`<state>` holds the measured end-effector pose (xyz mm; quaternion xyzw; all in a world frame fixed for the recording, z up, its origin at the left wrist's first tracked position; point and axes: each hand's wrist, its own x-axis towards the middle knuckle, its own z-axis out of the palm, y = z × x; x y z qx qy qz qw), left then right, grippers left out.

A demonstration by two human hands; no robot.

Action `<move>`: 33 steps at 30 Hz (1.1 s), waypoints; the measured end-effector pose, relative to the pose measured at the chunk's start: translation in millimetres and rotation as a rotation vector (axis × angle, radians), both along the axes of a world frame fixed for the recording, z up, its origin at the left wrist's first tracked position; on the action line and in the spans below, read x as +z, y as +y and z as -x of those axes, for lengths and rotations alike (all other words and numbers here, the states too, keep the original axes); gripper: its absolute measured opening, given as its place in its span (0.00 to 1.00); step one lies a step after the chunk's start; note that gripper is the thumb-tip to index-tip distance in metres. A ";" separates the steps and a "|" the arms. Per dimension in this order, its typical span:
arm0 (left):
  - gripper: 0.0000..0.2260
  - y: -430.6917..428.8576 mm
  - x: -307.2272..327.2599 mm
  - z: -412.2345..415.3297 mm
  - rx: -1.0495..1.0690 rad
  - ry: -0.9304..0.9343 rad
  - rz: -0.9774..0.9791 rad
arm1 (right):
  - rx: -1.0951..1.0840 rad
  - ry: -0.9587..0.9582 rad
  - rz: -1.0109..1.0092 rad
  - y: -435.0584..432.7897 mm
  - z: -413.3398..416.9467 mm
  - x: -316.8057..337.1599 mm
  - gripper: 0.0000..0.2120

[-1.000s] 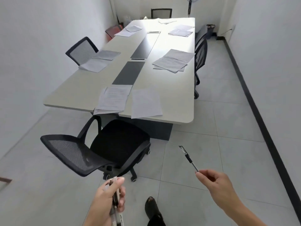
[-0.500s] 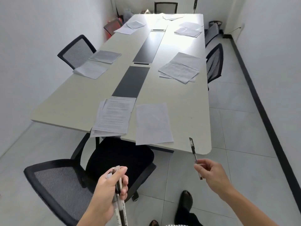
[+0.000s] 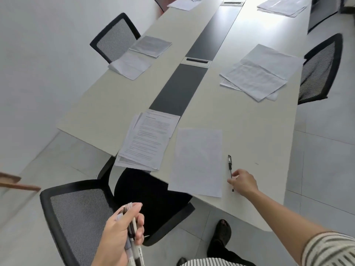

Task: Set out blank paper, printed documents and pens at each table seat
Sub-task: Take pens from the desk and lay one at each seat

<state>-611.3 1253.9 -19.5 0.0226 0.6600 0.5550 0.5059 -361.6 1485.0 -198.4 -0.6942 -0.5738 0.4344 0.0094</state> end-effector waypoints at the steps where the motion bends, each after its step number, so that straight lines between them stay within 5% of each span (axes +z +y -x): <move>1: 0.08 6.3 0.2 -2.0 0.010 -0.002 -0.006 | 0.025 -0.026 0.005 4.4 2.5 -1.1 0.11; 8: 0.14 32.7 -2.9 4.3 -0.010 -0.048 -0.025 | 0.066 -0.073 0.039 8.7 3.5 -2.8 0.17; 13: 0.08 68.9 -4.6 20.1 -0.097 -0.135 -0.102 | 0.024 -0.038 -0.011 -11.2 -3.8 30.6 0.18; 20: 0.03 149.0 -3.1 -17.4 -0.305 -0.313 -0.200 | -0.171 0.429 -0.026 -83.1 -2.3 131.6 0.06; 25: 0.06 183.8 7.2 -81.4 -0.446 -0.421 -0.236 | -0.281 0.705 0.061 -110.4 -20.2 176.0 0.12; 33: 0.06 204.4 12.7 -181.7 -0.683 -0.296 -0.193 | -0.406 0.784 -0.046 -119.2 -81.3 171.5 0.11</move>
